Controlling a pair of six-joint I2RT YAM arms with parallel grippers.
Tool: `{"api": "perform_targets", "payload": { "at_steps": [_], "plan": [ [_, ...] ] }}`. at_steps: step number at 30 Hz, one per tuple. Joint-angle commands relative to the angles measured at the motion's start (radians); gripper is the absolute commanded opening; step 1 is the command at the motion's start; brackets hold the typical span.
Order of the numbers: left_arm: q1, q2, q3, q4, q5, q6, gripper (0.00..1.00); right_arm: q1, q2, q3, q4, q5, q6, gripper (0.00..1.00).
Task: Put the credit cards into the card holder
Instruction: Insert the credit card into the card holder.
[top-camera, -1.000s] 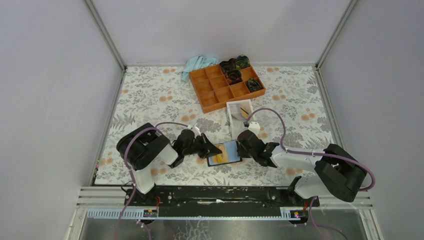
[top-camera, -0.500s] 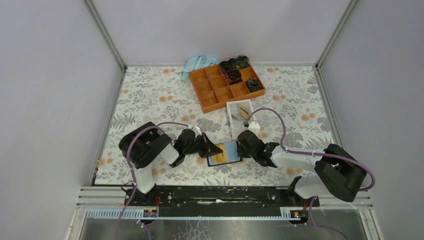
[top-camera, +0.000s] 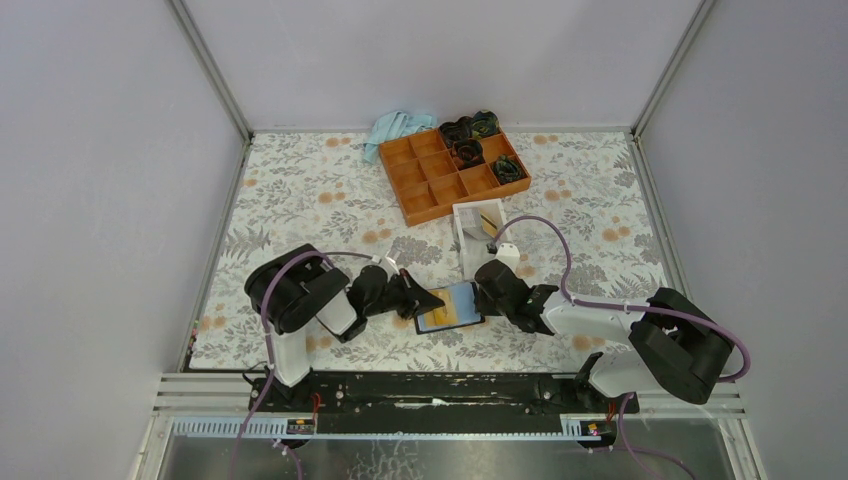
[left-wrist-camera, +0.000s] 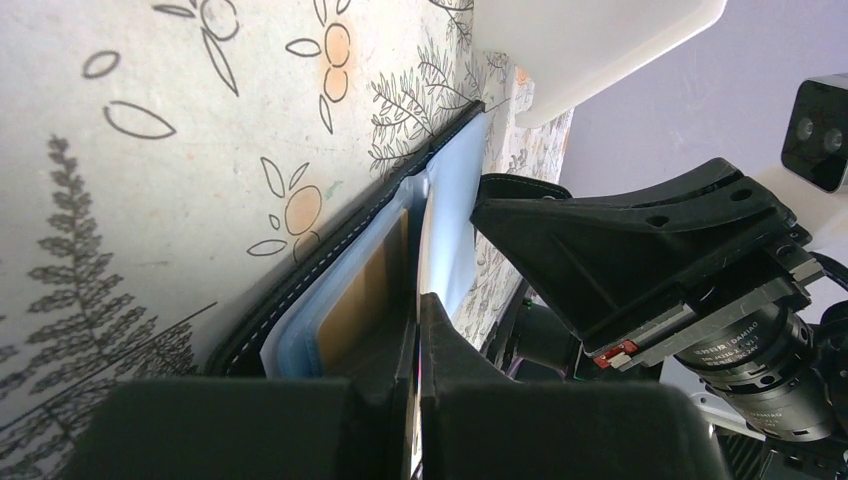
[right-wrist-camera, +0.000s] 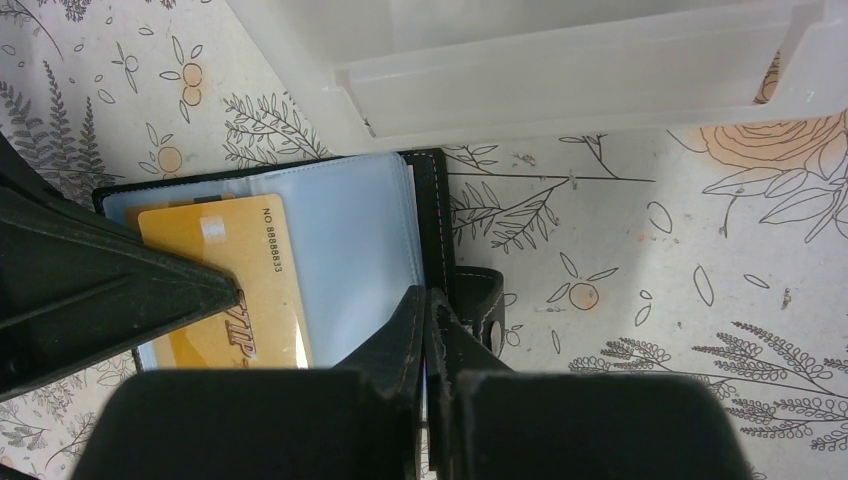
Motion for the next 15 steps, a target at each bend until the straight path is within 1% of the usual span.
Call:
{"api": "perform_targets", "payload": {
  "at_steps": [1,8,15],
  "plan": [
    [-0.003,0.000,-0.033,-0.020,-0.079,0.006,0.00,0.002,0.032,-0.021,-0.059,-0.036,-0.010,0.00],
    [-0.003,-0.005,-0.042,-0.023,-0.105,0.009,0.00,0.003,0.030,-0.023,-0.059,-0.039,-0.011,0.00],
    [-0.010,0.010,-0.033,-0.006,-0.099,0.009,0.00,0.002,0.033,-0.022,-0.054,-0.043,-0.009,0.00]
  ]
}}
